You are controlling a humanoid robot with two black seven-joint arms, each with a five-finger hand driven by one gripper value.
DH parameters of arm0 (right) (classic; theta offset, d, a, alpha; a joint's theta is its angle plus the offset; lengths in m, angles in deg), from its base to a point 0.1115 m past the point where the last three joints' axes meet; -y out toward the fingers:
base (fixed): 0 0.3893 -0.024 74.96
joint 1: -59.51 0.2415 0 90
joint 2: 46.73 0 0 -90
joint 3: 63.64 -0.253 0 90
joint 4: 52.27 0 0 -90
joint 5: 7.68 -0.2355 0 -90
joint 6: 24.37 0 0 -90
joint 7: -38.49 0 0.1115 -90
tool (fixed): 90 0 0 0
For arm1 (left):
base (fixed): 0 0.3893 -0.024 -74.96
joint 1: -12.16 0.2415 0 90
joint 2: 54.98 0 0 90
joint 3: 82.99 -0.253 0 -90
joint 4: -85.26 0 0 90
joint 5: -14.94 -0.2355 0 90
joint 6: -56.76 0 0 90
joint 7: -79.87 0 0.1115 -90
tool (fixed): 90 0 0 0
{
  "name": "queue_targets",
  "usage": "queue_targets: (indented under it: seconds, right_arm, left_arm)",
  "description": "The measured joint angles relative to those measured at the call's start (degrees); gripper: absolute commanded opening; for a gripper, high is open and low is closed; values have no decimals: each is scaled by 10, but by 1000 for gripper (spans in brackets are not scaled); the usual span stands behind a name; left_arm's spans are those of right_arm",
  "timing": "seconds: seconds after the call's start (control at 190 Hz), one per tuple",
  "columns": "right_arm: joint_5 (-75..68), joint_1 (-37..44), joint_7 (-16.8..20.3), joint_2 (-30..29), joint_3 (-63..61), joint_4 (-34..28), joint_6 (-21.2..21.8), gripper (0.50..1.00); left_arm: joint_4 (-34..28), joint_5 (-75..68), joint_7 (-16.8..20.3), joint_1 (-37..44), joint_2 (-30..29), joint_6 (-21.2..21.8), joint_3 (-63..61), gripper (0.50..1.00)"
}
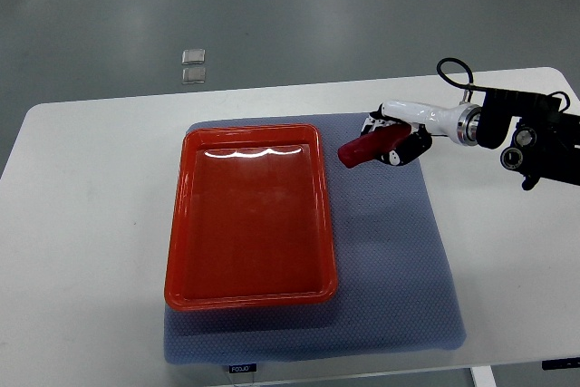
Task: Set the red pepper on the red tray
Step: 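Lift the red pepper with the right hand and carry it over the tray, then lower the pepper into the tray and open the right hand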
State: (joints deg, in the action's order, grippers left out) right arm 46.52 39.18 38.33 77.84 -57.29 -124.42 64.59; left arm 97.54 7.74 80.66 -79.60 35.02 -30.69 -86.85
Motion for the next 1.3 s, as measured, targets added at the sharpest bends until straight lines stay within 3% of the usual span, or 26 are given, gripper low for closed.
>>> queue_targets:
  seconds: [0.127,0.295,0.596,0.786,1.228,1.255,1.302]
  right_arm:
    - [-27,37,0,-21,4,-1,7,500]
    - [-59,67,1,-93,22,11,6,500]
    - [-74,71,1,-256,46,104,-1,500]
    - [-74,39,1,-325,59,145,-10,500]
    - [-70,-9,1,-346,60,192,-22,500]
    - [-70,-9,1,-346,60,192,-22,543]
    - [-70,-9,0,-346,60,192,-22,564]
  left_arm:
    - [-1,0,0,0,0,0,0,1000]
    - [-1,0,0,0,0,0,0,1000]
    - [4,0,0,0,0,0,-1,1000]
    - [6,0,0,0,0,0,-2,1000]
    - [7,-1,0,0,0,0,-3,1000]
    - [7,-1,0,0,0,0,-3,1000]
    - [7,-1,0,0,0,0,-3,1000]
